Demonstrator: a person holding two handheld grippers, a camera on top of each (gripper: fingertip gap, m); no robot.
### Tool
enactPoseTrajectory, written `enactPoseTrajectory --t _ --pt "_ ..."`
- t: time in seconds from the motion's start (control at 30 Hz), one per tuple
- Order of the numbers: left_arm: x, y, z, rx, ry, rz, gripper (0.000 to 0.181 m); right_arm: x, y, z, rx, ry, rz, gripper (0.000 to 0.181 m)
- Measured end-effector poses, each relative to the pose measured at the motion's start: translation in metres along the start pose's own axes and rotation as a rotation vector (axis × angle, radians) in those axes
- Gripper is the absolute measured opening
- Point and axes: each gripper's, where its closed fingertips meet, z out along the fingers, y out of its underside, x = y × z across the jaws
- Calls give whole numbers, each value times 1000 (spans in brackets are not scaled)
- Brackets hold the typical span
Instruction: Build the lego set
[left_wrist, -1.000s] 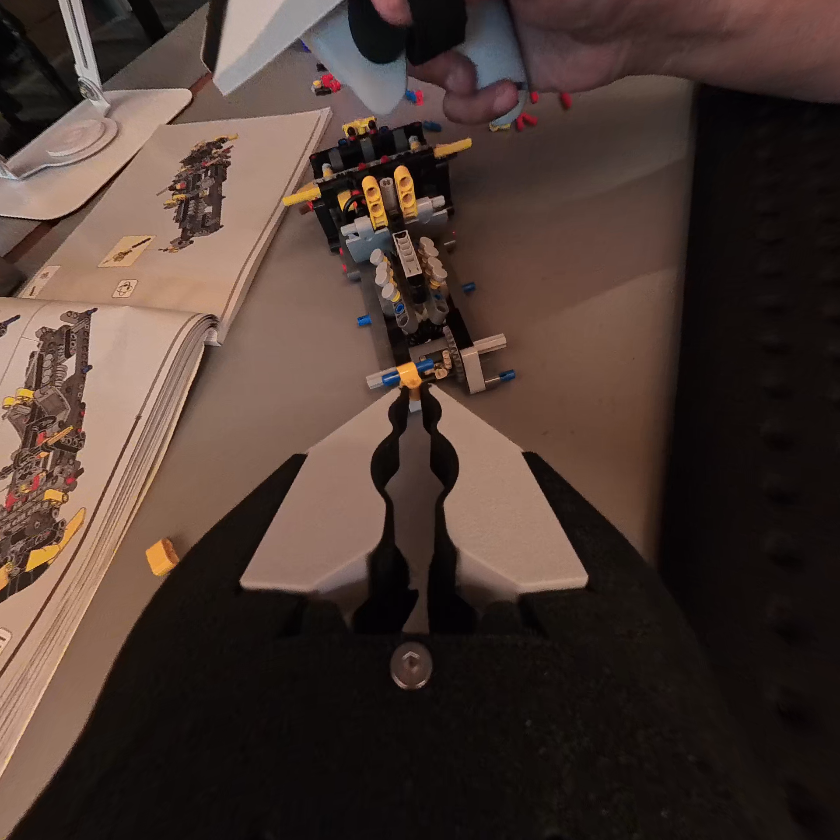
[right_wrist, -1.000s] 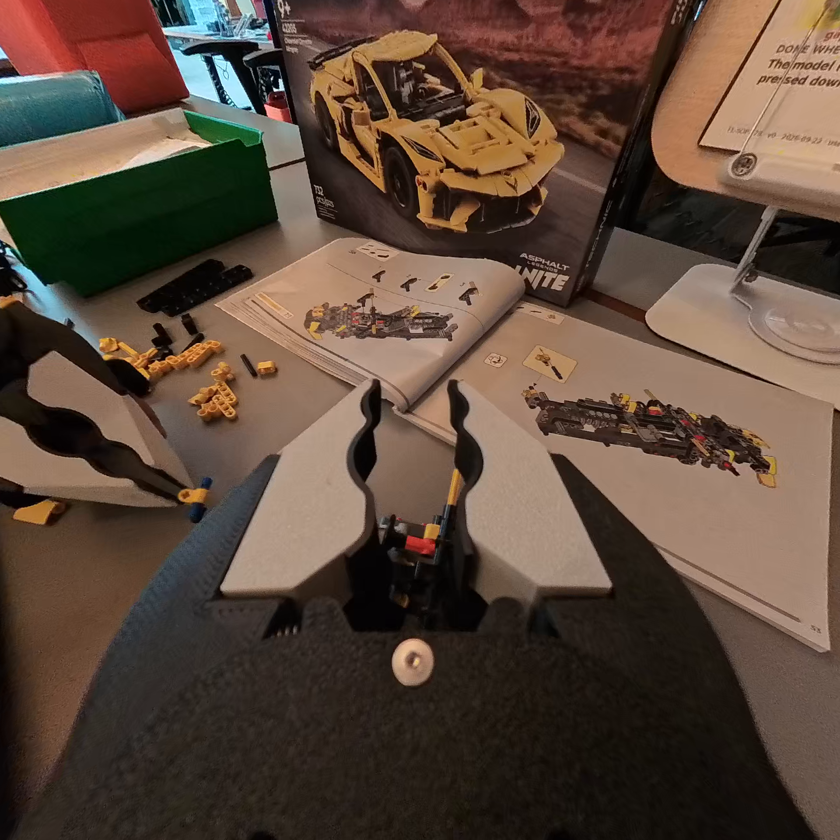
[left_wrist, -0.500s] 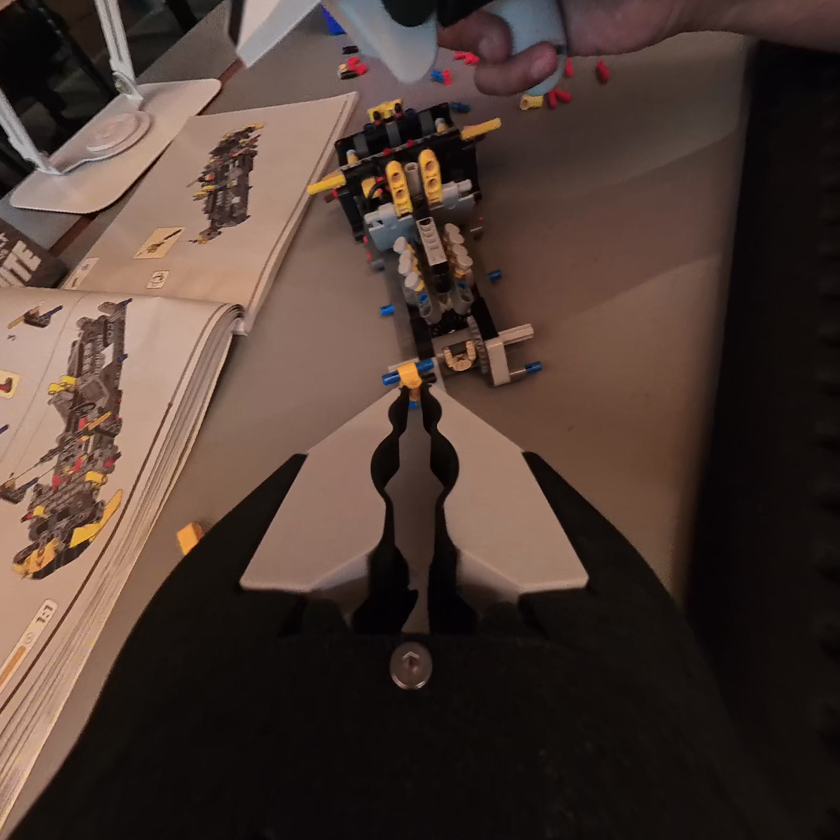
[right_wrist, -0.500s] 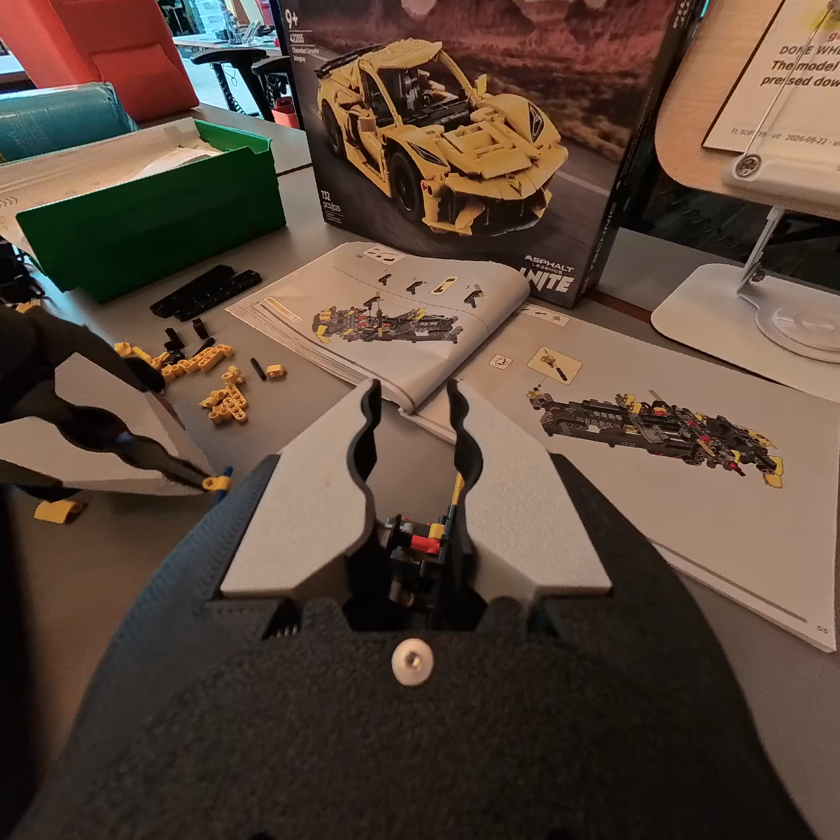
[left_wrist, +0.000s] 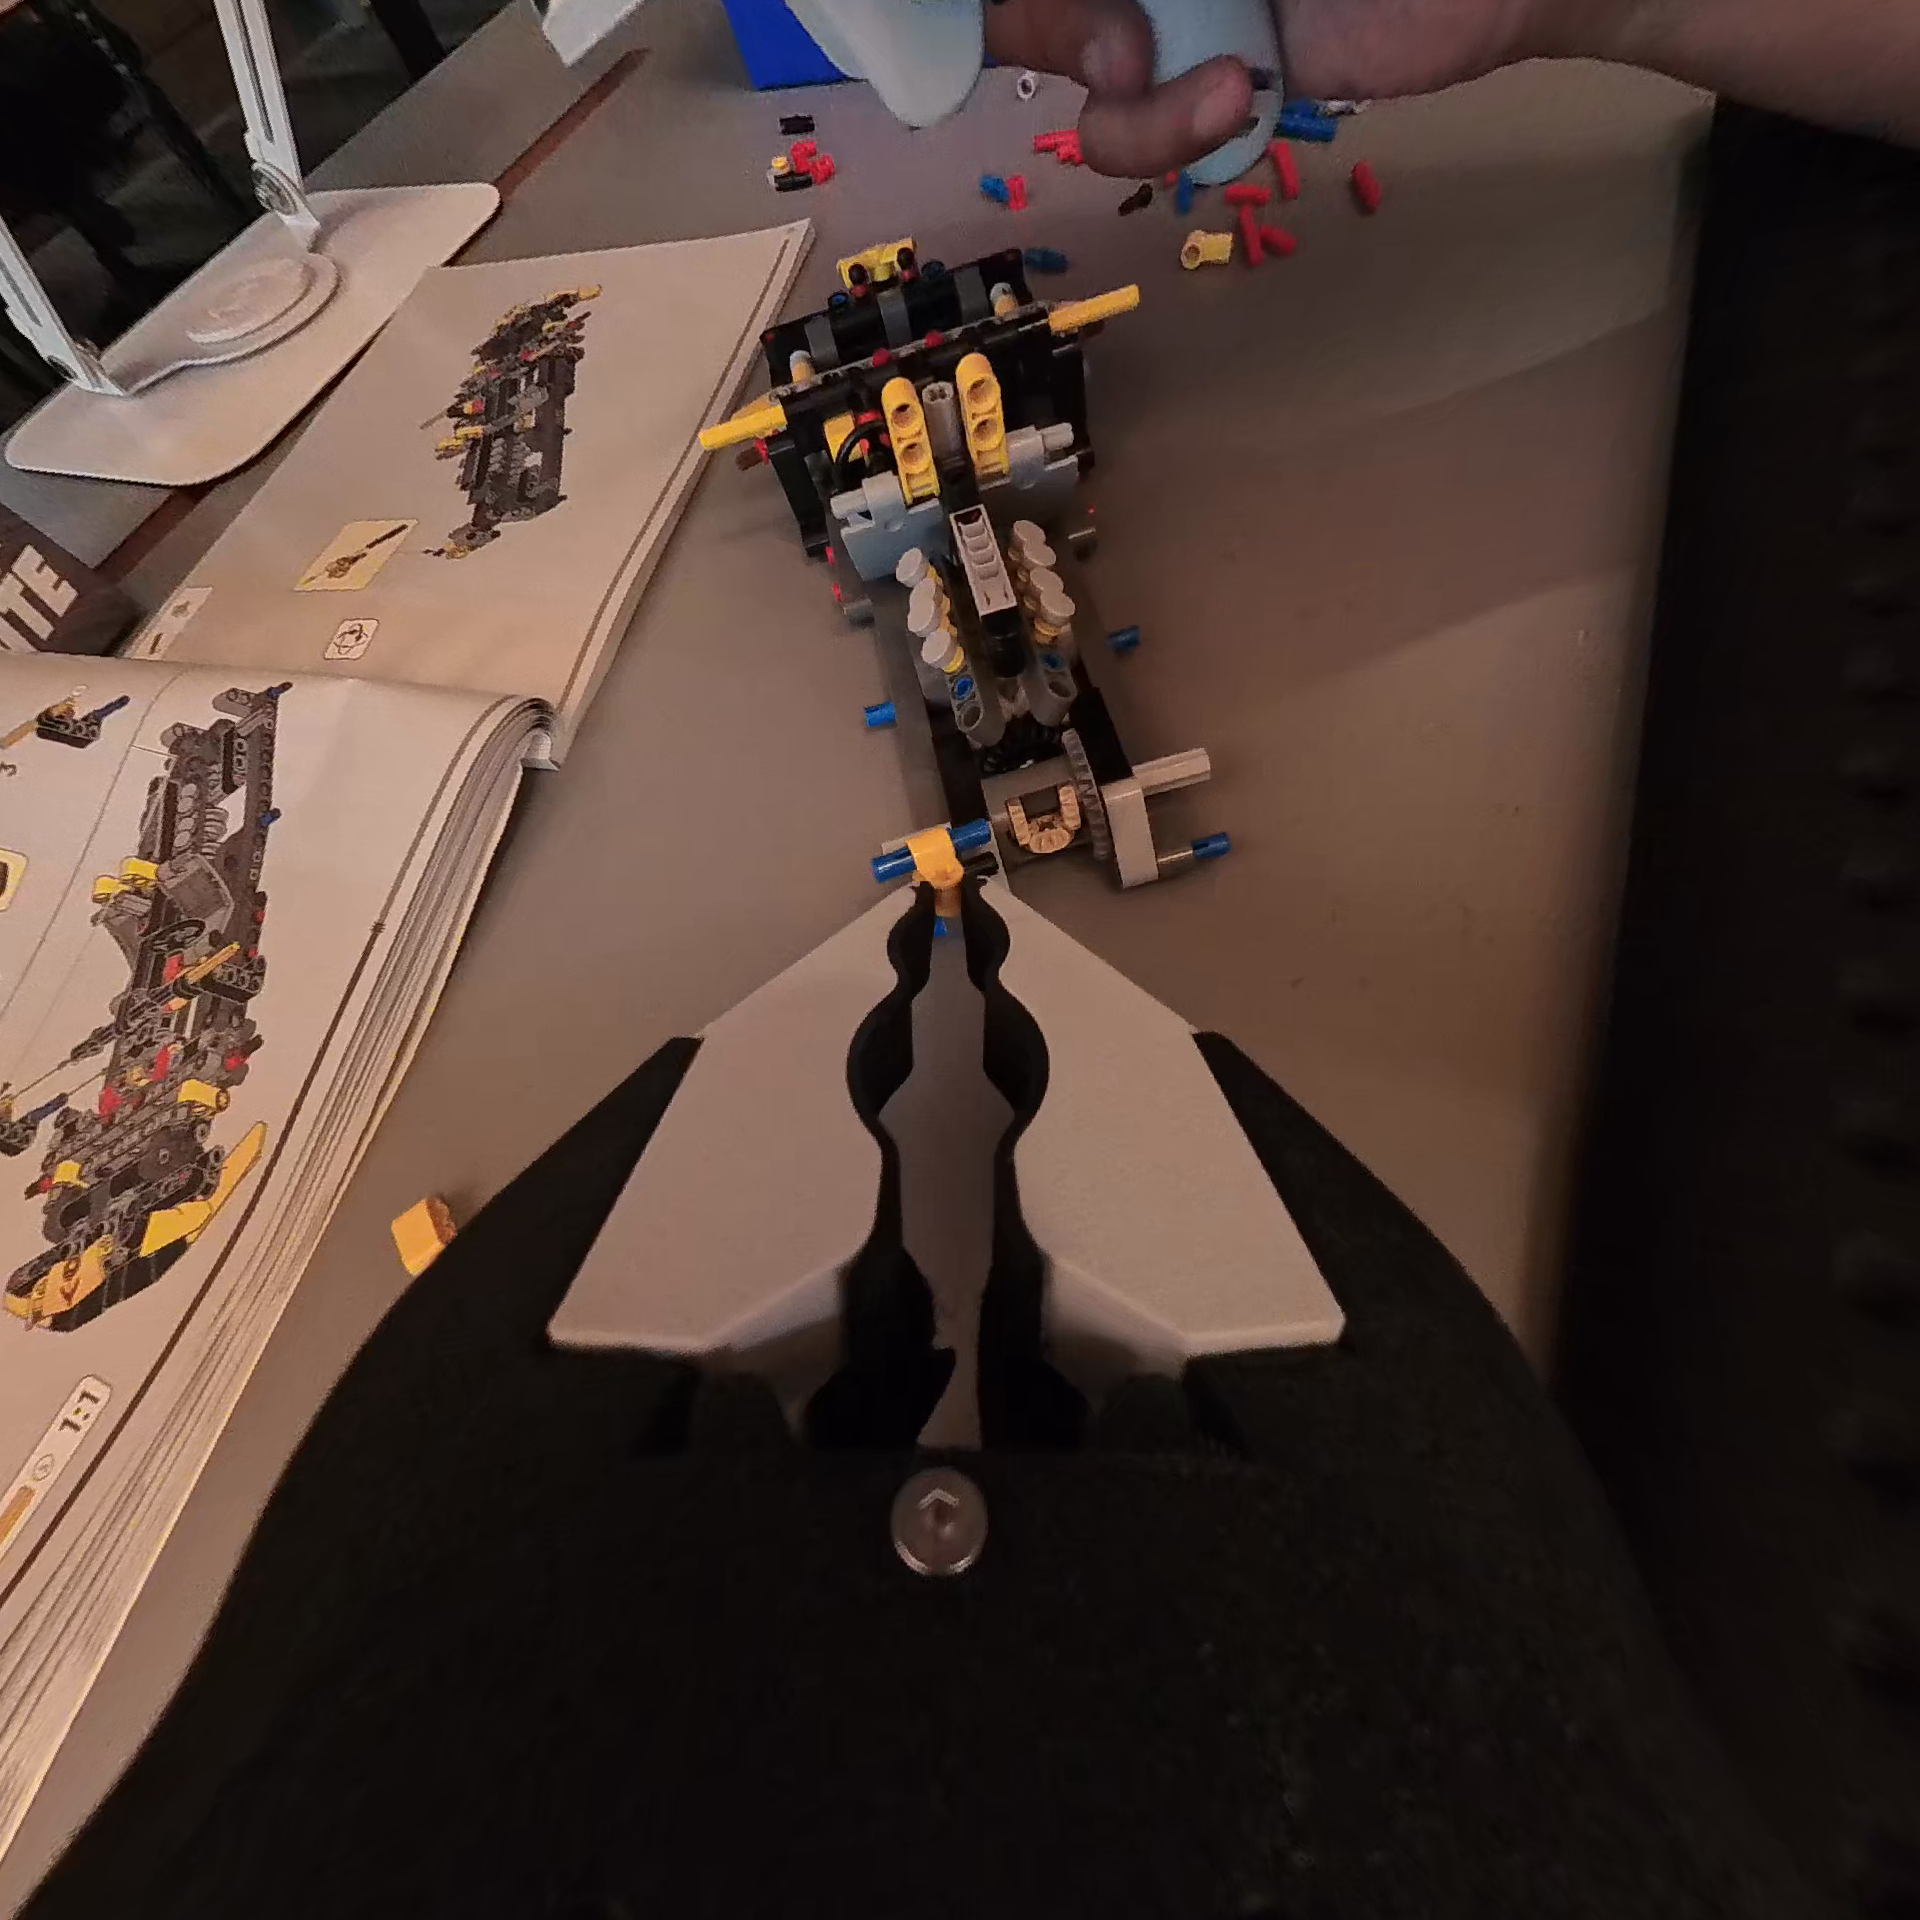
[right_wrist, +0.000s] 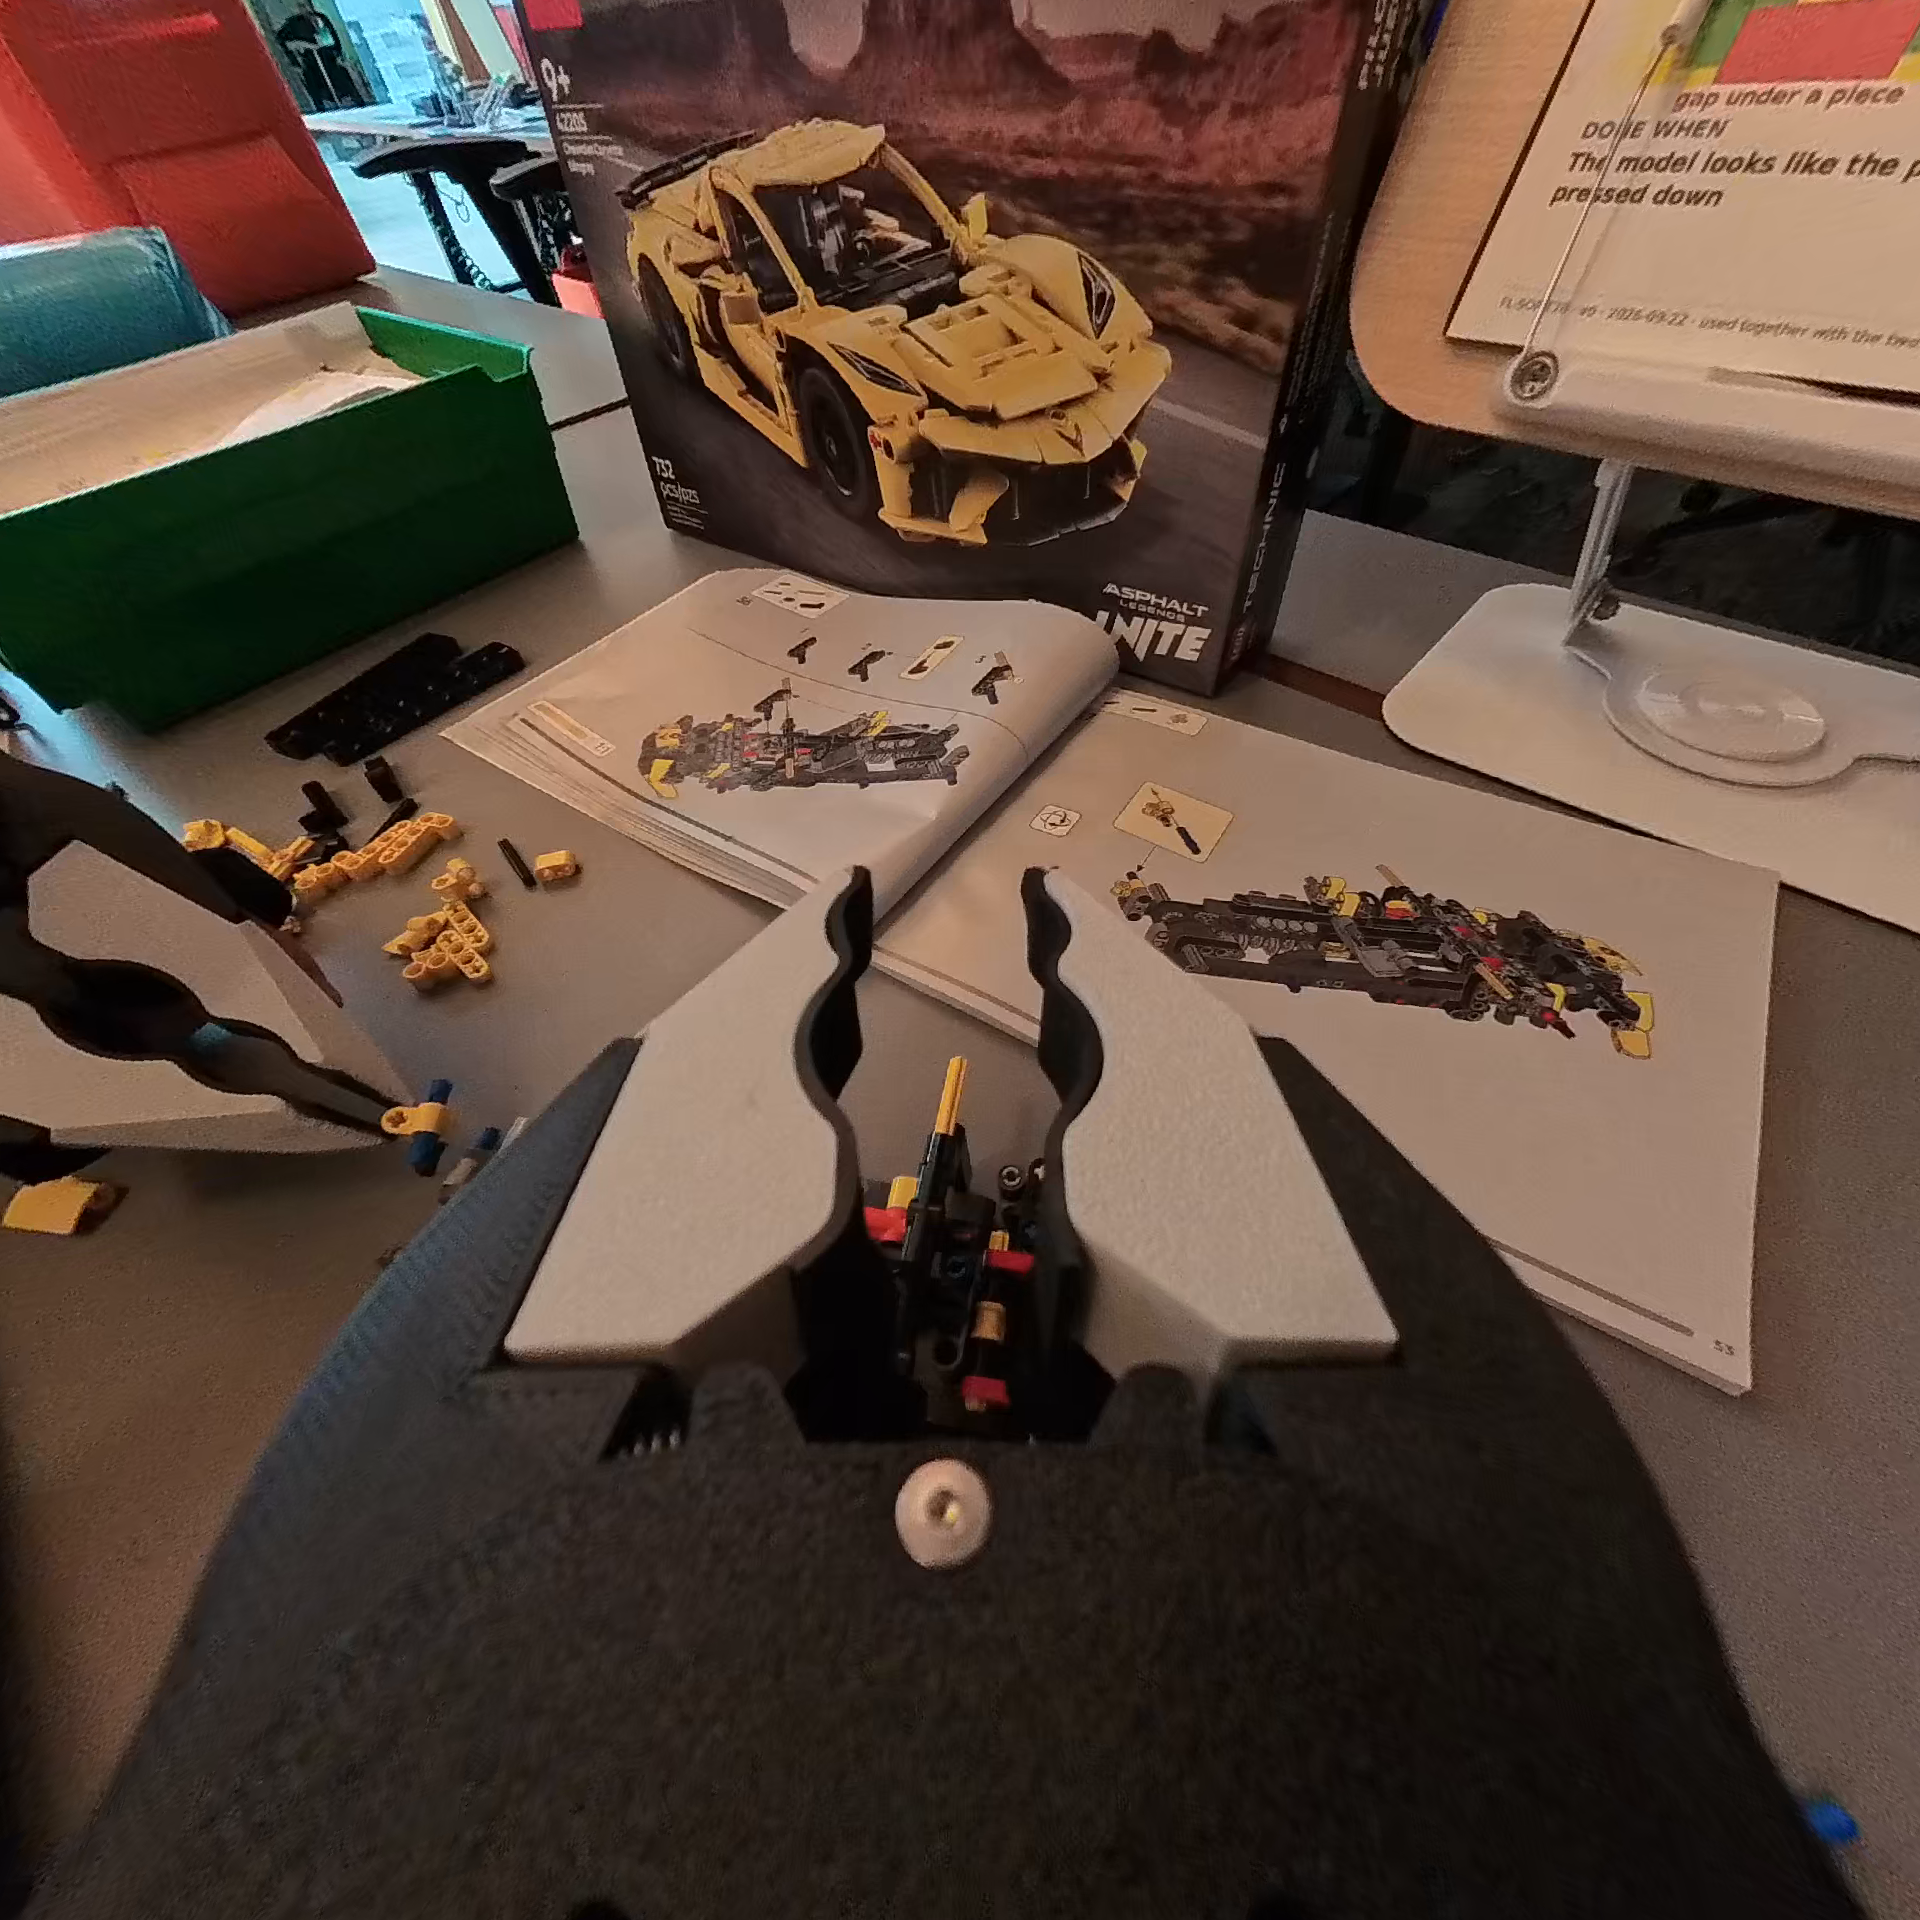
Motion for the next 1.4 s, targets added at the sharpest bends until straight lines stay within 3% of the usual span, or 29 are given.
enactPoseTrajectory --t 0.3,1.23,1.33,1.4 --pt "2 1 1 -7 1 10 6 -14 9 6 -47 -26 -91 29" --pt "-8 5 0 -26 -50 7 6 -19 14 7 -74 -53 -95 28" --pt "-18 10 -1 -42 -85 -38 6 -40 12 -3 -64 -114 -39 32" --pt "-20 11 -3 -43 -93 -61 6 -79 20 -17 -98 -200 4 32"
